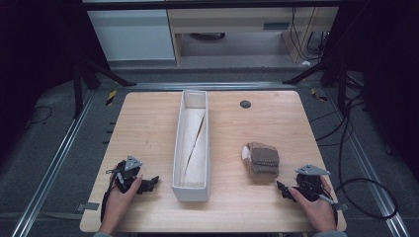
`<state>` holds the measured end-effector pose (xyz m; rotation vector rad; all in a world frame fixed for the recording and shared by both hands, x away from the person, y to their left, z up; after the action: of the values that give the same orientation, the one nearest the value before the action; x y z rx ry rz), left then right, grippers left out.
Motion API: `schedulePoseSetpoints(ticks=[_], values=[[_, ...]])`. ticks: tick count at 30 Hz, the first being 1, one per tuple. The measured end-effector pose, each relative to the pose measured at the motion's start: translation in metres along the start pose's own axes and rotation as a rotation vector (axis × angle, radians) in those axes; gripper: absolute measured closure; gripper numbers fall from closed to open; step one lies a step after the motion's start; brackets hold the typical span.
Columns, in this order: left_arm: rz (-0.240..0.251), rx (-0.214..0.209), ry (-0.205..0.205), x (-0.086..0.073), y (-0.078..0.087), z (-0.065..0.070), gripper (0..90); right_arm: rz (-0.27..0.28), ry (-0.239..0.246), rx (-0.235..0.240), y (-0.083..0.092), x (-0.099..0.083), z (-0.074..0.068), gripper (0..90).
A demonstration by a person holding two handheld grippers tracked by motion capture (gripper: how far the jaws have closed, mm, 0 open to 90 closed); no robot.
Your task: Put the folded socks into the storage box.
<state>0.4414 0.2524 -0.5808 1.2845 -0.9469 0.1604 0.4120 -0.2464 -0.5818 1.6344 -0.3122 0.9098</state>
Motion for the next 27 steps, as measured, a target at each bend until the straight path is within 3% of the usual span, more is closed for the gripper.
schedulePoseSetpoints(ticks=[5,12,13,15,16,17,18,19,20,21,22,24,27], values=[[0.002,0.0,0.002,0.0,0.0,0.0,0.0,0.023,0.05,0.015,0.011,0.012,-0.003,7.1],[0.004,0.0,0.004,0.0,0.0,0.001,0.0,-0.039,0.212,0.054,0.041,0.037,-0.018,5.7],[0.004,0.0,0.004,0.0,0.0,0.001,0.0,-0.039,0.212,0.054,0.041,0.037,-0.018,5.7],[0.004,0.001,0.005,-0.001,0.0,0.0,0.0,-0.073,0.287,0.072,0.048,0.048,-0.024,6.4],[0.004,0.001,0.005,-0.001,0.0,0.001,0.0,-0.073,0.287,0.072,0.048,0.048,-0.024,6.4],[0.004,0.002,0.005,-0.001,0.001,0.001,0.0,-0.085,0.314,0.073,0.05,0.052,-0.026,6.7],[0.004,0.002,0.005,-0.001,0.001,0.001,0.0,-0.104,0.371,0.087,0.052,0.06,-0.031,7.4],[0.004,0.002,0.005,-0.001,0.001,0.001,0.0,-0.104,0.371,0.087,0.052,0.06,-0.031,7.4],[0.004,0.002,0.005,-0.001,0.001,0.001,0.0,-0.113,0.404,0.094,0.053,0.064,-0.034,7.9],[0.004,0.002,0.005,-0.001,0.001,0.001,0.0,-0.123,0.457,0.1,0.054,0.072,-0.039,8.7],[0.005,0.003,0.006,-0.001,0.001,0.001,0.0,-0.123,0.457,0.1,0.054,0.072,-0.039,8.7],[0.005,0.003,0.007,-0.001,0.001,0.001,0.0,-0.123,0.515,0.113,0.058,0.086,-0.046,9.8],[0.003,0.002,0.004,-0.001,0.001,0.001,0.0,-0.119,0.538,0.13,0.058,0.094,-0.05,10.5]])
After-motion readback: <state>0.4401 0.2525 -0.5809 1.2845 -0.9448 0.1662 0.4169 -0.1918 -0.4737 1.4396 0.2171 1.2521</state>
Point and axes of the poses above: each handheld gripper's, and its own axes: y roughly backward along the jaws, x roughly out of its top, z roughly to its right, the point moved 10 cm from there along -y, roughly forward along the jaws, and after that the axes turned 3 degrees about -z, right-handed, at the moved point
